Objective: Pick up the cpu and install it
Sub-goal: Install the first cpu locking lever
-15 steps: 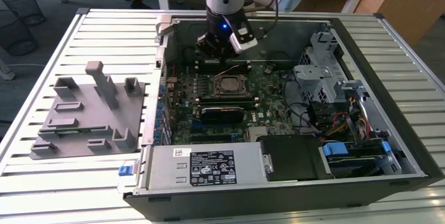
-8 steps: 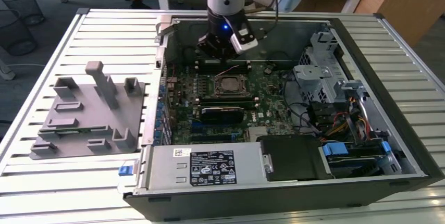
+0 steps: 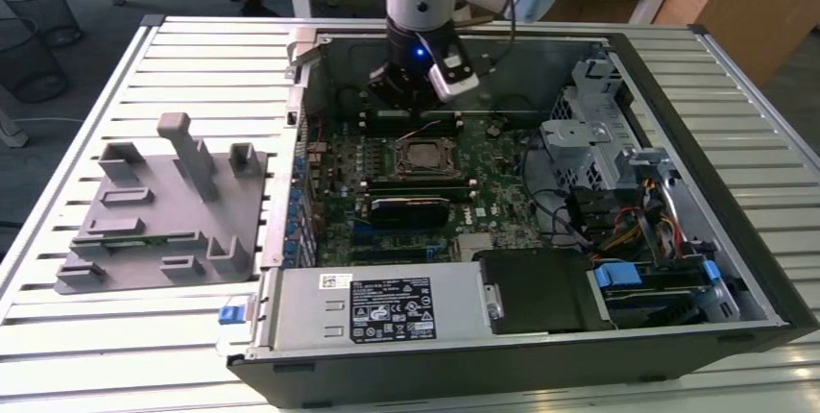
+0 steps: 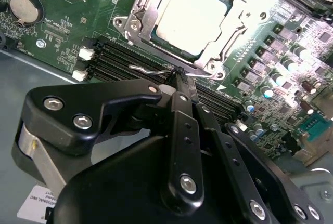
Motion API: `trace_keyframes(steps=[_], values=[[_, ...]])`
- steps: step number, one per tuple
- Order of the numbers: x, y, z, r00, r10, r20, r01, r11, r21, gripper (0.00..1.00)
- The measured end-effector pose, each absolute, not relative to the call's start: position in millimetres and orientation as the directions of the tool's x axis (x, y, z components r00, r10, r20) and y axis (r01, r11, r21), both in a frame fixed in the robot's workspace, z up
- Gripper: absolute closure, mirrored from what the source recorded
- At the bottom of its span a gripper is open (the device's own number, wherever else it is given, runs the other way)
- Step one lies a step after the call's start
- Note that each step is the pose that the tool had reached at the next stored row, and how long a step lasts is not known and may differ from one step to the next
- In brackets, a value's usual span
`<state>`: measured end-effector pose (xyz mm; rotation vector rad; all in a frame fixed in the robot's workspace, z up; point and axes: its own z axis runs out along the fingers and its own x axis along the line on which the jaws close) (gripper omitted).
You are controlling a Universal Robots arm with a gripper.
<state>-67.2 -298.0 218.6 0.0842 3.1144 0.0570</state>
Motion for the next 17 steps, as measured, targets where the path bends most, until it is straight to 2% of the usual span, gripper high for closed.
trace_keyframes(steps=[17], values=[[-56.4, -297.9, 211.4, -0.998, 0.055, -0.025, 0.054, 0.998, 0.037, 0.89]])
